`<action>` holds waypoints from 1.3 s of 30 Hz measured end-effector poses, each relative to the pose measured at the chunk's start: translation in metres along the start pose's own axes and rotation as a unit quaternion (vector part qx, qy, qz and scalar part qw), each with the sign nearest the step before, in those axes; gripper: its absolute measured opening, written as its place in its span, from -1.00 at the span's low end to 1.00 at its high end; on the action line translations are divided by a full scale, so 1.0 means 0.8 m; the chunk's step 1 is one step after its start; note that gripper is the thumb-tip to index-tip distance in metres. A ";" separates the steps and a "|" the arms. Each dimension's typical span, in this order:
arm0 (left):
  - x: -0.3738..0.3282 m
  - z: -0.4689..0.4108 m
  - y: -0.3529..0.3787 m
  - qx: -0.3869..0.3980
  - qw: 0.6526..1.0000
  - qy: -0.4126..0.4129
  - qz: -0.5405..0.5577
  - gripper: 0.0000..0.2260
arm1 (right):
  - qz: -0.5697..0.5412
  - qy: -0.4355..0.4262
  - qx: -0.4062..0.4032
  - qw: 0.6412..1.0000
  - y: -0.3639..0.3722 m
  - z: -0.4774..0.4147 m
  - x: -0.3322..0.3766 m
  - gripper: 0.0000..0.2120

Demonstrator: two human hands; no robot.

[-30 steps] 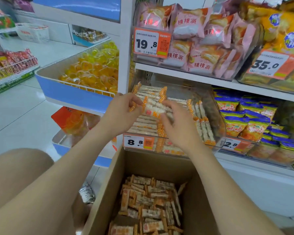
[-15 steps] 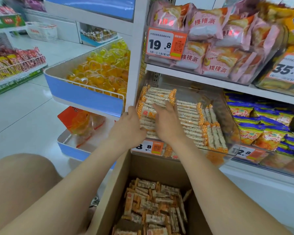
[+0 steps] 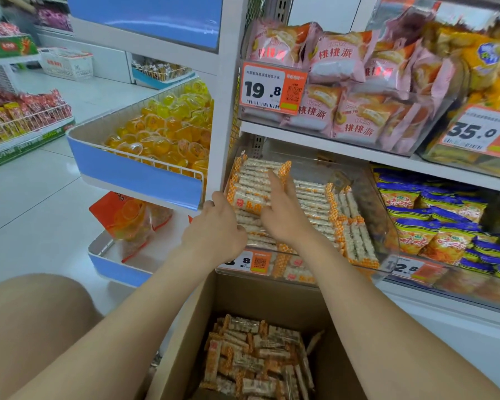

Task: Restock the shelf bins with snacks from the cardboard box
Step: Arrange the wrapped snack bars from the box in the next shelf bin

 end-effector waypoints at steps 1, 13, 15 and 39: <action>0.000 -0.001 0.001 0.000 1.000 -0.002 -0.005 -0.68 | -0.033 0.013 -0.010 0.999 -0.001 0.001 0.001 -0.16; -0.007 -0.007 -0.003 -0.030 0.998 0.037 -0.048 -0.37 | -0.081 0.010 -0.080 0.993 -0.016 -0.008 0.005 -0.22; -0.006 -0.001 -0.010 -0.101 0.986 0.039 -0.129 -0.51 | -0.028 -0.035 -0.138 0.989 -0.031 0.018 0.006 -0.31; 0.093 0.155 0.363 0.477 0.855 0.073 -0.189 -0.72 | 0.190 0.158 0.455 0.856 0.196 0.268 -0.292 -0.84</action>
Point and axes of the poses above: each hand's wrist, its own z-axis away from the middle knuckle, its own y-axis out of the palm, x = y × z, the point moved 3 cm from there along -z, towards the middle knuckle, and after that the axes turned 8 degrees about -z, right-handed, at the moved point
